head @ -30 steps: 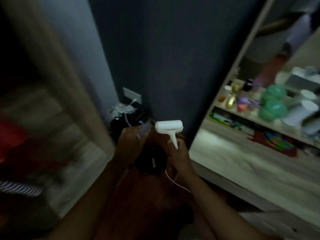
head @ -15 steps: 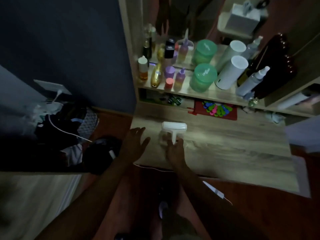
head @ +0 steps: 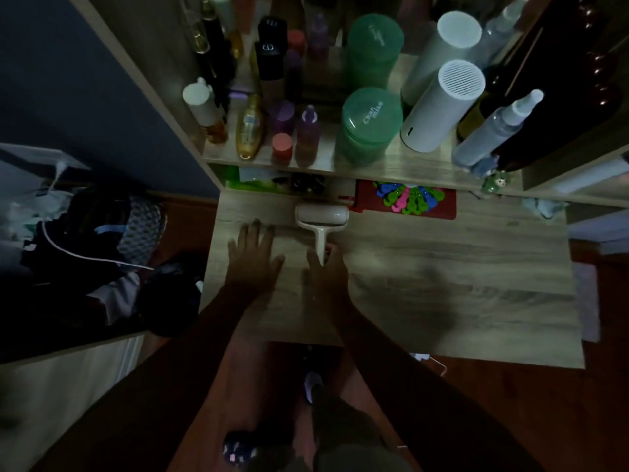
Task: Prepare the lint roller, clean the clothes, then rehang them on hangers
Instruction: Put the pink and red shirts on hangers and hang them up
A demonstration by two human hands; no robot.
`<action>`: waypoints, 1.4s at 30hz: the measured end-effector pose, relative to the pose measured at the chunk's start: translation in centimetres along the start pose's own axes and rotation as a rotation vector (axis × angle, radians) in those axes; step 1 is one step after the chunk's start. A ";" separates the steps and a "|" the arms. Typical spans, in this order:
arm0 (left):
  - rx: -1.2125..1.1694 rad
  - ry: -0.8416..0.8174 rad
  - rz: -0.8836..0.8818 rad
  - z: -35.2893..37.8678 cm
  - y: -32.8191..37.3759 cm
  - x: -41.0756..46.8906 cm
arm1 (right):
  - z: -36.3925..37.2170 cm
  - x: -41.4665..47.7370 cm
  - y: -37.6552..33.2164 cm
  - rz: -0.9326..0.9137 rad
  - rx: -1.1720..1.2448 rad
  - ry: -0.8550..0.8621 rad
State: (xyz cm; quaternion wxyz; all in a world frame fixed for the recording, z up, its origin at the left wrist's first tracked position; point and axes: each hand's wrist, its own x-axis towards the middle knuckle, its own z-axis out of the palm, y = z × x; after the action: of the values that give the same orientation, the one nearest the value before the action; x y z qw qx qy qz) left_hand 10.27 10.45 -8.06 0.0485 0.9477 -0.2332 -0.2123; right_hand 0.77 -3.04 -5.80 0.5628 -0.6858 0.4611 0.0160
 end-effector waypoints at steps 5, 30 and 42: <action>-0.027 -0.001 -0.010 0.4 0.1 0.3 | 0.3 1.0 0.3 -0.046 -0.105 0.011; -0.142 0.161 -0.075 -6.6 -7.6 -8.6 | 3.7 -8.4 -5.8 -0.451 -0.214 -0.077; -0.019 0.828 -0.344 -28.7 -30.4 -39.9 | 21.2 -38.5 -27.1 -1.273 -0.208 -0.480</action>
State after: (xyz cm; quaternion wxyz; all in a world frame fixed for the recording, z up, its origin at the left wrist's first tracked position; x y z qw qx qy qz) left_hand 3.30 55.66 27.30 0.1104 0.9773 -0.0311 0.1780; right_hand 6.84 35.68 27.80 0.4806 -0.8510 -0.1729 -0.1220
